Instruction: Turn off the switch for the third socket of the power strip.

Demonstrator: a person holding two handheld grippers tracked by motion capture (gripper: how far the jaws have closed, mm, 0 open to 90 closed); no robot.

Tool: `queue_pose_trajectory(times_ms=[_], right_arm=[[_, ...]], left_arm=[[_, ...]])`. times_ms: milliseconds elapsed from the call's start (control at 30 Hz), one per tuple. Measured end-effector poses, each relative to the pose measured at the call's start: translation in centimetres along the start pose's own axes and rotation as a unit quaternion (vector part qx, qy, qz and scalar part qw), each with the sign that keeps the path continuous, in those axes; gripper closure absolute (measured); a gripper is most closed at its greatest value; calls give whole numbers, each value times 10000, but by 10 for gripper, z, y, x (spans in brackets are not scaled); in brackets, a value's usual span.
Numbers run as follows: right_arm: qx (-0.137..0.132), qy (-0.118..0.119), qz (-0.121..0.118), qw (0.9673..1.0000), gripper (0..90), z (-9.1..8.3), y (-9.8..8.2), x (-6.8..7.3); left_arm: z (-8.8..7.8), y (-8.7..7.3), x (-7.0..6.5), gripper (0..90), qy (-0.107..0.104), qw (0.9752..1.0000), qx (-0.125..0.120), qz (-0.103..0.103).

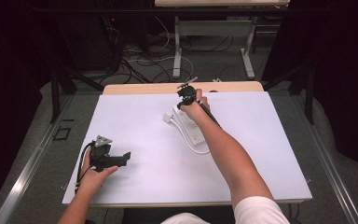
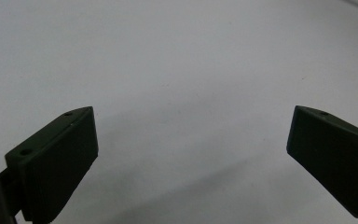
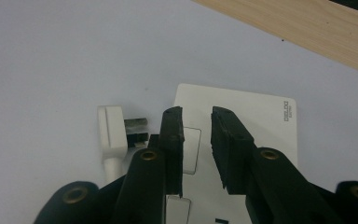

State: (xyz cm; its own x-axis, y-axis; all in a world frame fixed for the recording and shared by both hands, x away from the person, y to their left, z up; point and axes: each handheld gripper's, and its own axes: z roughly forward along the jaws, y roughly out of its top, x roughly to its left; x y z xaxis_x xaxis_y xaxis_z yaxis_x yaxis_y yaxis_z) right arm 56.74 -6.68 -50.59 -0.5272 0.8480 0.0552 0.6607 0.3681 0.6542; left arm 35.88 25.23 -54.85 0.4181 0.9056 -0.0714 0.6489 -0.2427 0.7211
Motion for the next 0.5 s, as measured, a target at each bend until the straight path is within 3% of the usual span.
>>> queue_pose_trajectory(times_ms=[500], right_arm=[[44,223,-46,9997,645,-19,1,2]], left_arm=[[1,1,-2,17,19,10000,-35,5]])
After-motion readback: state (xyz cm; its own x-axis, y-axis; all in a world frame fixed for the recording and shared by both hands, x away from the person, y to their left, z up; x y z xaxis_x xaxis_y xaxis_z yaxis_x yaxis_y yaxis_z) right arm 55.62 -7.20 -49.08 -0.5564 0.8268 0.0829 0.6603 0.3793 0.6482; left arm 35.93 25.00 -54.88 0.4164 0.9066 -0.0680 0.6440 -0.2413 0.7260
